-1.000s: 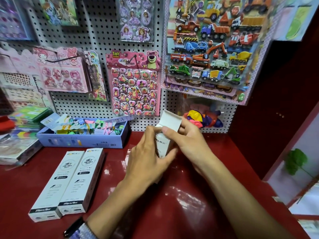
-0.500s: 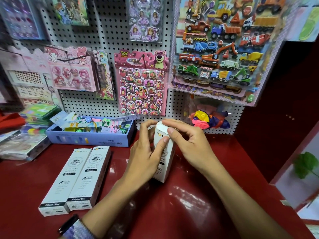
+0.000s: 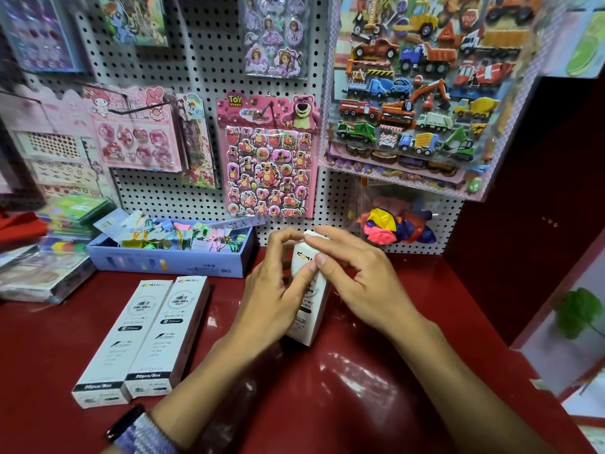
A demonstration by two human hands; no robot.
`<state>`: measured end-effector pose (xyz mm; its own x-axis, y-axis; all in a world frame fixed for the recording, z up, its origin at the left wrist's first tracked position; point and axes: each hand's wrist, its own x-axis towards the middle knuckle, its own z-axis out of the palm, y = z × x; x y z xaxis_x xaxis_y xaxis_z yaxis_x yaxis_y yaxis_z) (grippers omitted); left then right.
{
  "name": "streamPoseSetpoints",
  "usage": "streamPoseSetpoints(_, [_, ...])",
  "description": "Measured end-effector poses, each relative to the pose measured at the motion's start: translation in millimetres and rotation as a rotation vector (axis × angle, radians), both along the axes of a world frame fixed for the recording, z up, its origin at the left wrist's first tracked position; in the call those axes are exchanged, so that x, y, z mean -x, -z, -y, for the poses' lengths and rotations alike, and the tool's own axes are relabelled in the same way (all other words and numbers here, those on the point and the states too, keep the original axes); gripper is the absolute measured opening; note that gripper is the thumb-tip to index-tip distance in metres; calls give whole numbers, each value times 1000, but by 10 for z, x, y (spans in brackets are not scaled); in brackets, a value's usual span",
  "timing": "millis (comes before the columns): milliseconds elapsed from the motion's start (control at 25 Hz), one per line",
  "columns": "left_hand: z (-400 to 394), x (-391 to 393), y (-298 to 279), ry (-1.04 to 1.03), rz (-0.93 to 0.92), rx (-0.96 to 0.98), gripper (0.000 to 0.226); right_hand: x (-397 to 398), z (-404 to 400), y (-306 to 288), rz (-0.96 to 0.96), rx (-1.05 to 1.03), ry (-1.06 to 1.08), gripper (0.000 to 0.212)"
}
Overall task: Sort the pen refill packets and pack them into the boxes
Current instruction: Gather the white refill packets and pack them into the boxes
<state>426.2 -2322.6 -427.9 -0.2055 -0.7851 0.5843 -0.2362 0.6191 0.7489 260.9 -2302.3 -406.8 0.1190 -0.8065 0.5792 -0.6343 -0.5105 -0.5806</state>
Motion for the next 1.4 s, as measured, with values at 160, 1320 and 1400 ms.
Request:
streamPoseSetpoints(160, [26, -59, -13, 69, -24, -35, 25, 1, -42, 75, -117, 36, 27, 38])
streamPoseSetpoints(1320, [261, -1025, -153, -416, 486, -326, 11, -478, 49, 587, 780, -980, 79, 81])
streamPoseSetpoints(1400, [219, -1240, -126, -328, 481, -354, 19, -536, 76, 613, 806, -997, 69, 69])
